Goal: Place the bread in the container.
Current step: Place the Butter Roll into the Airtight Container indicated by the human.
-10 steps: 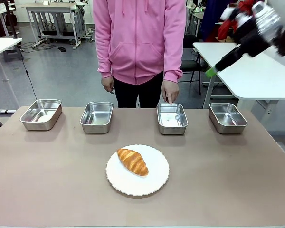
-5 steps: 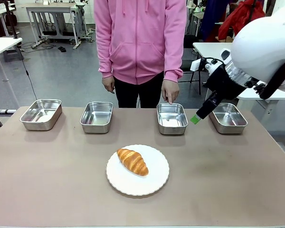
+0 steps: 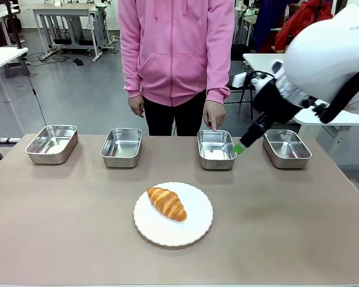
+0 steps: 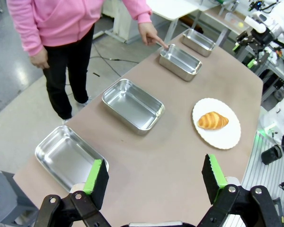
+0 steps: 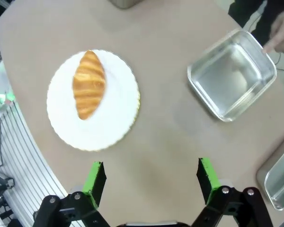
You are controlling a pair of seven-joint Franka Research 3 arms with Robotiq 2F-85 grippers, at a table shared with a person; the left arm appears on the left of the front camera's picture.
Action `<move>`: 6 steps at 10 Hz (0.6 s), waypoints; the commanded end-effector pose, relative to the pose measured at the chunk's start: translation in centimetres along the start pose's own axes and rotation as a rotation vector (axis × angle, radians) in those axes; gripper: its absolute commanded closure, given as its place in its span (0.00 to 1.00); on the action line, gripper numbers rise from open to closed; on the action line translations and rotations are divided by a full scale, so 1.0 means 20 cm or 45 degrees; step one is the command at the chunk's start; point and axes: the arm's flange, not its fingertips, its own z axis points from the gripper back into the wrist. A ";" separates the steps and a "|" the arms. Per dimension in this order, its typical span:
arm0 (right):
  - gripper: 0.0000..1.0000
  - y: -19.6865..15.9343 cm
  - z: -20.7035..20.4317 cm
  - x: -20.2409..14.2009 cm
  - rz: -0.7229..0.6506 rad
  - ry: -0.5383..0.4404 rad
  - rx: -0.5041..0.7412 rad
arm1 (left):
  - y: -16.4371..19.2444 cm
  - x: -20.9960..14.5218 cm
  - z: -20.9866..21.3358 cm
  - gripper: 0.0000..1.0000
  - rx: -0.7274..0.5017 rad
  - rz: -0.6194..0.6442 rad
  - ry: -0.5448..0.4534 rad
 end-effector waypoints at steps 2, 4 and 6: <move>0.00 0.28 -0.20 0.29 -0.002 0.083 -0.070 | -0.01 0.00 0.01 0.00 0.000 -0.008 -0.004; 0.00 0.45 -0.46 0.37 -0.010 0.179 -0.112 | -0.01 0.00 0.01 0.00 0.000 -0.008 -0.004; 0.00 0.60 -0.65 0.40 0.049 0.248 -0.096 | -0.01 0.00 0.01 0.00 0.000 -0.008 -0.004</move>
